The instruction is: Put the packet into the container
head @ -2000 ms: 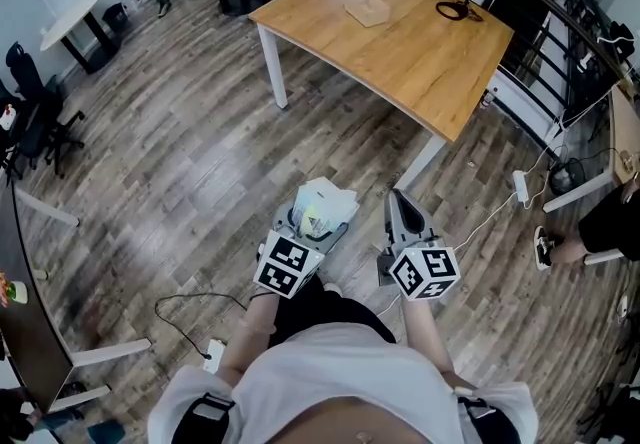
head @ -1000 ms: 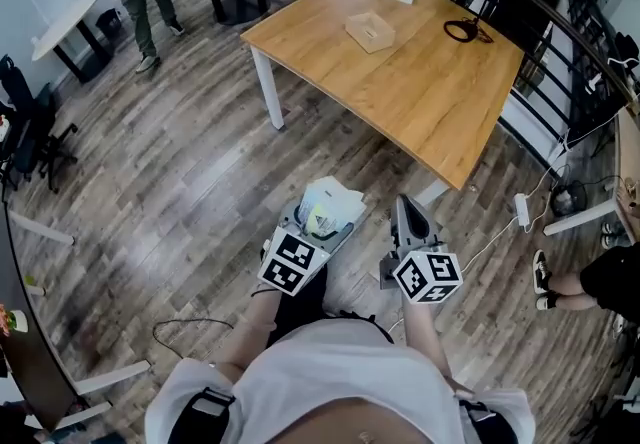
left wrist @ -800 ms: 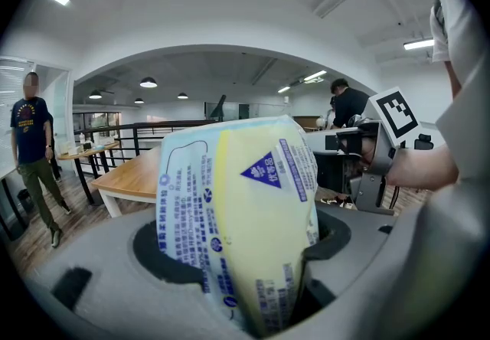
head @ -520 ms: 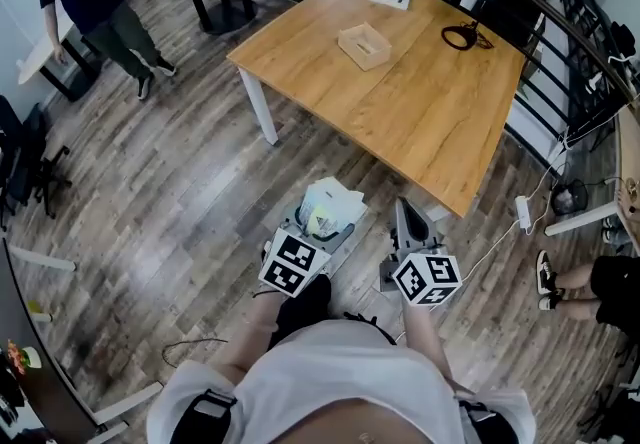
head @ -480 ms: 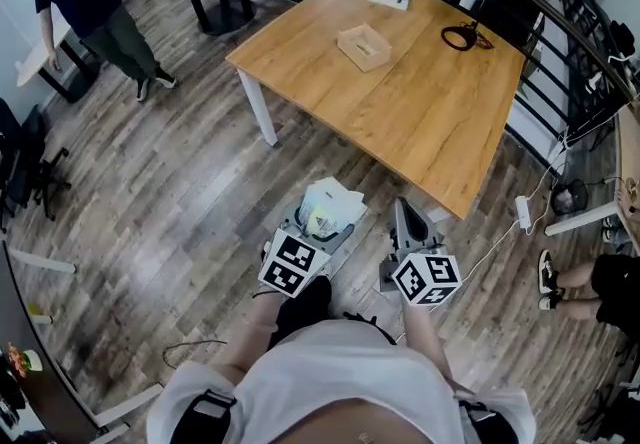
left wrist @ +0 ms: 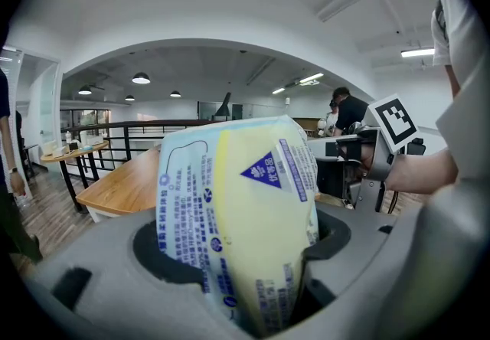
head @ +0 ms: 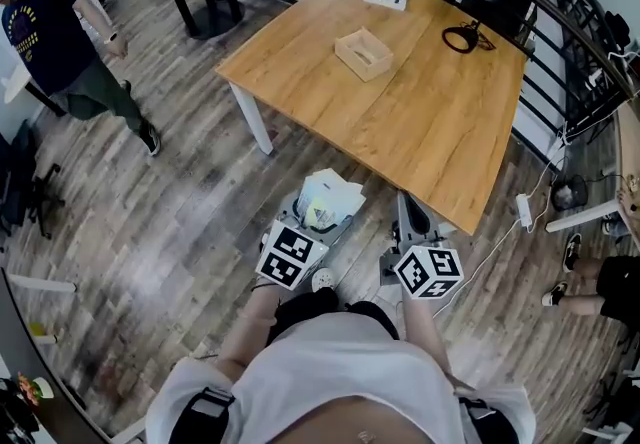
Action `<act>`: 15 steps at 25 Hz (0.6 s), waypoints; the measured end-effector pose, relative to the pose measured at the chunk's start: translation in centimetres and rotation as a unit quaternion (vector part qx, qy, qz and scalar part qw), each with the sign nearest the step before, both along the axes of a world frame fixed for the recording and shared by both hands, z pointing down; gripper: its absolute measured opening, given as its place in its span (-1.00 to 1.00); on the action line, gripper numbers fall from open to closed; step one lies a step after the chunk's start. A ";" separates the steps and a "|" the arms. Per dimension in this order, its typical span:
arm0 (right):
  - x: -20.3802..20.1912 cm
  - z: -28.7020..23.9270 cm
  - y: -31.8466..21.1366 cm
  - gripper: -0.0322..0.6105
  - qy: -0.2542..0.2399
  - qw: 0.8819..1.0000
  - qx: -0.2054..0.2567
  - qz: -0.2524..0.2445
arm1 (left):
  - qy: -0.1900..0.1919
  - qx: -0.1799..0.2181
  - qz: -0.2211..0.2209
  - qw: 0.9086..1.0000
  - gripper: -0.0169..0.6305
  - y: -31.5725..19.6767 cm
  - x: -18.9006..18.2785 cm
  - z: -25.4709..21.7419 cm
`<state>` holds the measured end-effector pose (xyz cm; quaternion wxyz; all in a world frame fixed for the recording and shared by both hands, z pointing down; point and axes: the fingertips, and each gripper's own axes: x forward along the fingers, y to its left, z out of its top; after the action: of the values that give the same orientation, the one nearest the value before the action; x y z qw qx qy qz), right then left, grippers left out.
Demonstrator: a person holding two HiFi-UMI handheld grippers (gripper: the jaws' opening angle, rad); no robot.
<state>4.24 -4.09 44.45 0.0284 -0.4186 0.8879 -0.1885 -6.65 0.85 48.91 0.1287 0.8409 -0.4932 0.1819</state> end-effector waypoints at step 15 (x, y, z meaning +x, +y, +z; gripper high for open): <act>-0.6 0.4 -4.0 -0.87 0.004 0.999 -0.011 0.032 | -0.005 -0.005 0.032 0.999 0.13 -3.9 -1.0 0.5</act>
<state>3.65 -8.05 44.82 0.0263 -0.4474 0.8722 -0.1959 -7.68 -3.10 49.41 0.1246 0.8545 -0.4658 0.1931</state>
